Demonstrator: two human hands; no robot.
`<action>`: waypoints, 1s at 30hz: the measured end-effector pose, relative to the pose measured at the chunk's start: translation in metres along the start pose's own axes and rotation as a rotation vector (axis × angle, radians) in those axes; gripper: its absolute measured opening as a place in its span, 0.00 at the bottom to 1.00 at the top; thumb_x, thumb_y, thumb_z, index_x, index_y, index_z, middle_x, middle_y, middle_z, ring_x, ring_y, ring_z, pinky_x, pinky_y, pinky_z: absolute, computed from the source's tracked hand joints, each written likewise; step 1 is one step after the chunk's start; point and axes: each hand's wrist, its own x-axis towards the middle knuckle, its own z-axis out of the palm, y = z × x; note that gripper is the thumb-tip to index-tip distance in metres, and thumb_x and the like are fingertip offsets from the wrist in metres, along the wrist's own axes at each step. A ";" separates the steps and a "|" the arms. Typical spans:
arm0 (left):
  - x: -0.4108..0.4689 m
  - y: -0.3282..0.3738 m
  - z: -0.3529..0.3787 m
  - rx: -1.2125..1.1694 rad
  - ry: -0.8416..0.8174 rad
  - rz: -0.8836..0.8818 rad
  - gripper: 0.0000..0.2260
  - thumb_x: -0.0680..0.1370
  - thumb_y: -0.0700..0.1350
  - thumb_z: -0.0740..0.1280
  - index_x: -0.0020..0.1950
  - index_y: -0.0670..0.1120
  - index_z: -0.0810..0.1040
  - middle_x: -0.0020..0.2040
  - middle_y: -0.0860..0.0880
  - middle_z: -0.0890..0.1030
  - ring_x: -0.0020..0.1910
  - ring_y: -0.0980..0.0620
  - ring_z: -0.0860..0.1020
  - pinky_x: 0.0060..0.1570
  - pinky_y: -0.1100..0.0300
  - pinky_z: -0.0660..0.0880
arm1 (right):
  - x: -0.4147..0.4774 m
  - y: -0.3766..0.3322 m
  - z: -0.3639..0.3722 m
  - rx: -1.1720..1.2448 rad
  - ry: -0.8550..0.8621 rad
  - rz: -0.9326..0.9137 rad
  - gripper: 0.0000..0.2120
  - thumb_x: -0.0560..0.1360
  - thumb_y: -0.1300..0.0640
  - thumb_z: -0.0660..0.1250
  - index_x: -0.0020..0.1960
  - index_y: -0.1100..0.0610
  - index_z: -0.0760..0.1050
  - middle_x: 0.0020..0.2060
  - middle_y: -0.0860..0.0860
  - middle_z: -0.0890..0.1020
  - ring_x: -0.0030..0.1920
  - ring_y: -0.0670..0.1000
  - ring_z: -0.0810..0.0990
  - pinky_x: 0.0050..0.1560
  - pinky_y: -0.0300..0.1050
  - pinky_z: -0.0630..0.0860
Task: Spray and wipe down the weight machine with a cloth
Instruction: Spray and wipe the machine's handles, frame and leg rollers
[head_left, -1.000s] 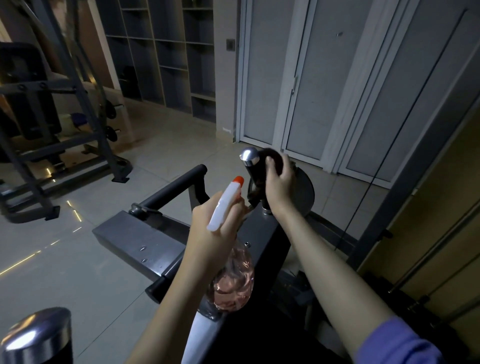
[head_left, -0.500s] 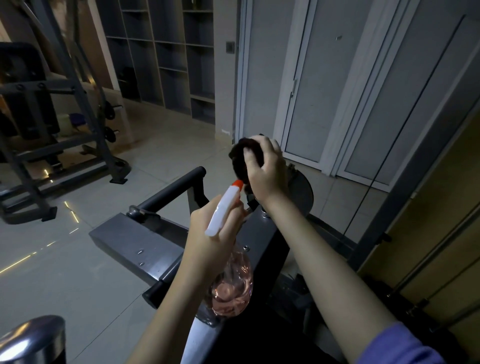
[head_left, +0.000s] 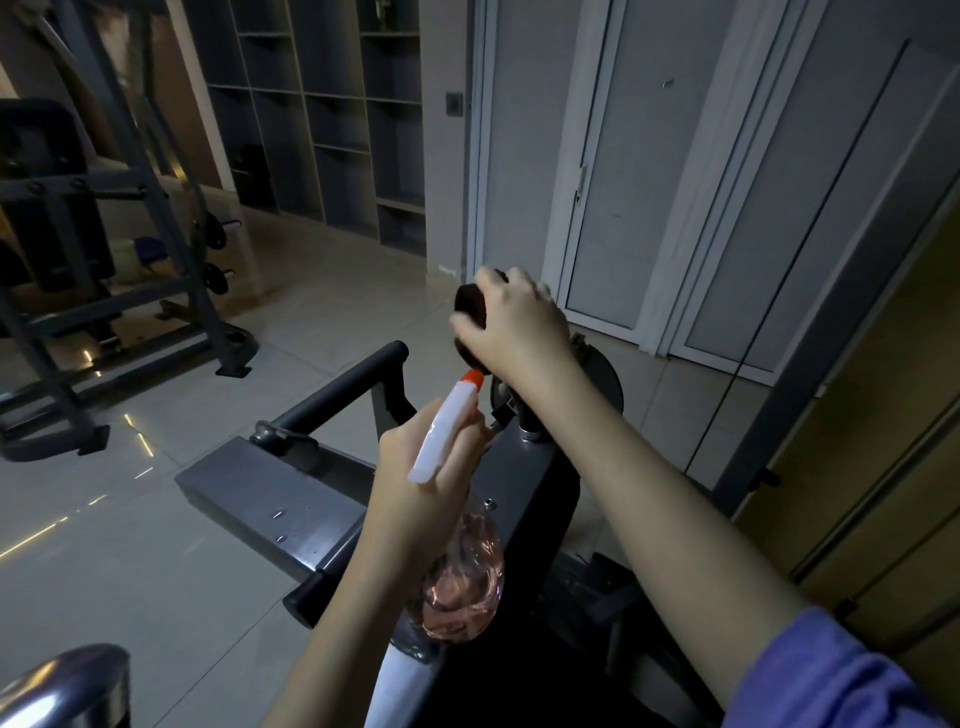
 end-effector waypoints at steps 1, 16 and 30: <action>0.001 -0.001 0.000 -0.010 -0.001 -0.015 0.18 0.73 0.50 0.63 0.42 0.32 0.70 0.39 0.29 0.74 0.38 0.47 0.72 0.31 0.58 0.62 | -0.002 -0.001 0.002 -0.073 0.021 -0.031 0.21 0.77 0.45 0.61 0.65 0.56 0.66 0.59 0.59 0.72 0.57 0.59 0.72 0.46 0.48 0.71; 0.003 -0.002 0.000 0.052 0.020 0.000 0.16 0.70 0.56 0.62 0.39 0.43 0.74 0.39 0.33 0.78 0.43 0.33 0.77 0.35 0.46 0.70 | -0.053 0.025 0.037 0.551 0.290 -0.014 0.15 0.76 0.63 0.64 0.63 0.60 0.70 0.62 0.62 0.72 0.61 0.59 0.73 0.56 0.24 0.65; 0.003 -0.006 -0.002 0.088 0.031 0.030 0.18 0.72 0.55 0.62 0.40 0.40 0.75 0.38 0.35 0.77 0.39 0.34 0.76 0.41 0.37 0.73 | -0.046 0.060 0.097 -0.593 0.489 -0.742 0.14 0.76 0.61 0.62 0.60 0.56 0.77 0.67 0.53 0.74 0.71 0.54 0.64 0.72 0.54 0.55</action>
